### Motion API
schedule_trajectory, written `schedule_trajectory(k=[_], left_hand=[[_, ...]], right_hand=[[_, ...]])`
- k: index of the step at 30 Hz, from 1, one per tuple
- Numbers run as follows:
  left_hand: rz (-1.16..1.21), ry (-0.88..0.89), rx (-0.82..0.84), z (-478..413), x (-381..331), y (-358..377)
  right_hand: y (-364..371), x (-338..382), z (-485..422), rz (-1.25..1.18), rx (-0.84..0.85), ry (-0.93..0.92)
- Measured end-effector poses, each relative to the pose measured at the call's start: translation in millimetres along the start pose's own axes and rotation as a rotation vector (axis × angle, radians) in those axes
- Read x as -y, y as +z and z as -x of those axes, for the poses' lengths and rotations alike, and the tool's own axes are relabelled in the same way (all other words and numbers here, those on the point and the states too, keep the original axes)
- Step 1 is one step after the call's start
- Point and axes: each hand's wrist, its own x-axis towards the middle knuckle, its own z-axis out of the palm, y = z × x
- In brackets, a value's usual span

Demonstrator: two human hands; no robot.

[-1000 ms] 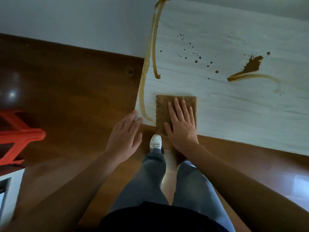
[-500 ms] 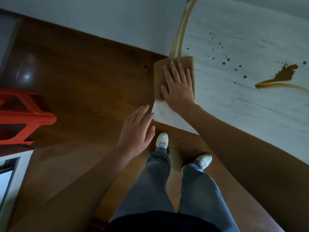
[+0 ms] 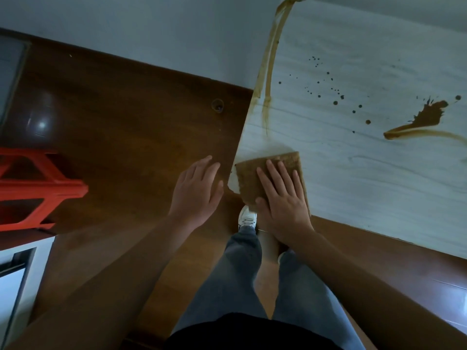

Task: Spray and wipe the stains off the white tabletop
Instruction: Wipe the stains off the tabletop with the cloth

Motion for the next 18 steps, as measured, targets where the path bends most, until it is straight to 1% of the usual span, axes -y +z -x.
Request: schedule_trajectory(k=[5,9,13,15,18], left_hand=[[-0.027,-0.027,-0.039,-6.4,7.8,-8.7],[-0.054,-0.046,-0.047,-9.1,9.4,-13.0],[-0.029,-0.006,-0.097,-14.4,3.5,-18.6],[-0.012,0.057,-0.125,-18.3,-3.7,-18.4],[0.01,0.155,-0.145,-25.5,-20.1,-13.7]], right_hand=[[-6.1,38.7,-69.6,0.023,-0.031,0.078],[1.8,71.0,-71.2,0.076,-0.01,0.009],[4.3,50.9,-47.1,0.013,-0.04,-0.015],[3.4,29.8,-30.3,-0.015,-0.066,0.037],[0.1,-14.5,0.3,-0.042,-0.102,0.165]])
